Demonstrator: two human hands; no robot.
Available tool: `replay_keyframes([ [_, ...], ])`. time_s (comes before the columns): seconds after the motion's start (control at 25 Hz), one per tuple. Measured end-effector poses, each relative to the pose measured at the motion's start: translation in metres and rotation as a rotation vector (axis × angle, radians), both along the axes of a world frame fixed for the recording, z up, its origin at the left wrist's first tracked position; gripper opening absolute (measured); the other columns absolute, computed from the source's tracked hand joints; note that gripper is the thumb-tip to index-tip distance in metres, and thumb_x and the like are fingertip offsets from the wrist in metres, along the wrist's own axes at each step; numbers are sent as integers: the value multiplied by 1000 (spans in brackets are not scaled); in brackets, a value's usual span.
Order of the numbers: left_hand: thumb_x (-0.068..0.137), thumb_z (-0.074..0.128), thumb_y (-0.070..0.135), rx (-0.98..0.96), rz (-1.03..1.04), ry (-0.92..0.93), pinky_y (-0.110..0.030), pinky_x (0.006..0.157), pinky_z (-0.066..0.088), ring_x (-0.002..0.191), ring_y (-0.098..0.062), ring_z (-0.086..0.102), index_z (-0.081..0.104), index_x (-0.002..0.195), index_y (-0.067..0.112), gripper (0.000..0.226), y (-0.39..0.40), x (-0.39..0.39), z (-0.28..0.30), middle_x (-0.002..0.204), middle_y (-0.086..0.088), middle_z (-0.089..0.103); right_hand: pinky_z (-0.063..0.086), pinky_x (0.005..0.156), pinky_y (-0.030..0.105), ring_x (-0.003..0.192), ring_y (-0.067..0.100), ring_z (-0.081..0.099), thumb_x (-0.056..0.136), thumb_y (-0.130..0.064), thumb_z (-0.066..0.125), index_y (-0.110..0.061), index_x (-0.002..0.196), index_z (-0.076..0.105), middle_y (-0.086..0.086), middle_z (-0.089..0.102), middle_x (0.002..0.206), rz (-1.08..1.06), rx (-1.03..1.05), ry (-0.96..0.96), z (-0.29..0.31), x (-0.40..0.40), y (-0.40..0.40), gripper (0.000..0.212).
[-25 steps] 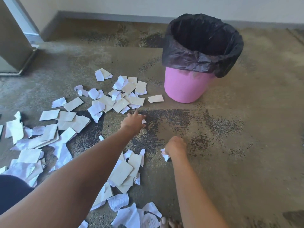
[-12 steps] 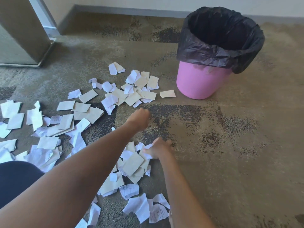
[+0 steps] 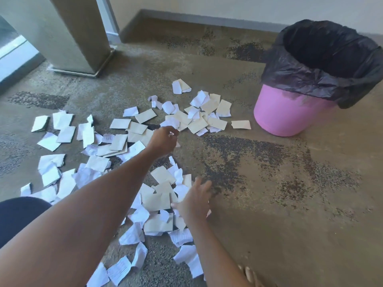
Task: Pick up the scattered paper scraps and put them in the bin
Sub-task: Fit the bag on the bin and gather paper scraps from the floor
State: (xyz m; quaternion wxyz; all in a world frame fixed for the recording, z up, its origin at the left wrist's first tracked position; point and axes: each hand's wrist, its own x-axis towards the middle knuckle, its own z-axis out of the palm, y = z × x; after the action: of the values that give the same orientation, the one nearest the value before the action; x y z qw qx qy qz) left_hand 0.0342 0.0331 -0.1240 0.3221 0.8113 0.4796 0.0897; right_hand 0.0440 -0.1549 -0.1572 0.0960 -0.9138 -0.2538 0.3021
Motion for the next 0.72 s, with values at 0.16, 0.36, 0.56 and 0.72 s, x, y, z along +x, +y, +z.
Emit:
replay_keyframes([
  [0.16, 92, 52, 13, -267, -184, 406, -29, 72, 51, 94, -27, 62, 66, 116, 5, 29, 4, -29, 7, 117, -13, 65, 51, 85, 38, 116, 29, 57, 74, -31, 82, -15, 133, 39, 6, 43, 136, 83, 64, 5, -11, 5, 10, 74],
  [0.36, 89, 58, 11, -201, -313, 527, -27, 90, 49, 113, -24, 60, 66, 120, 10, 32, -15, -53, 7, 122, -6, 64, 50, 84, 35, 111, 30, 60, 76, -31, 81, -11, 121, 59, 10, 64, 123, -1, 148, 224, -6, 52, 22, 55],
  [0.56, 56, 90, 43, -252, -383, 452, -56, 106, 36, 145, -34, 9, 17, 150, 34, 119, -32, -68, -9, 155, -2, 10, 52, 82, 37, 106, 31, 61, 79, -27, 78, -6, 117, 61, 12, 65, 118, -4, 199, 221, 10, 92, 37, 47],
  [0.72, 36, 96, 47, -162, -585, 671, -68, 102, 36, 147, -38, -8, -3, 148, 48, 150, -48, -78, -20, 160, 1, -12, 51, 83, 36, 107, 30, 61, 80, -26, 77, -7, 119, 61, 10, 64, 119, -26, 244, 235, 20, 105, 41, 46],
])
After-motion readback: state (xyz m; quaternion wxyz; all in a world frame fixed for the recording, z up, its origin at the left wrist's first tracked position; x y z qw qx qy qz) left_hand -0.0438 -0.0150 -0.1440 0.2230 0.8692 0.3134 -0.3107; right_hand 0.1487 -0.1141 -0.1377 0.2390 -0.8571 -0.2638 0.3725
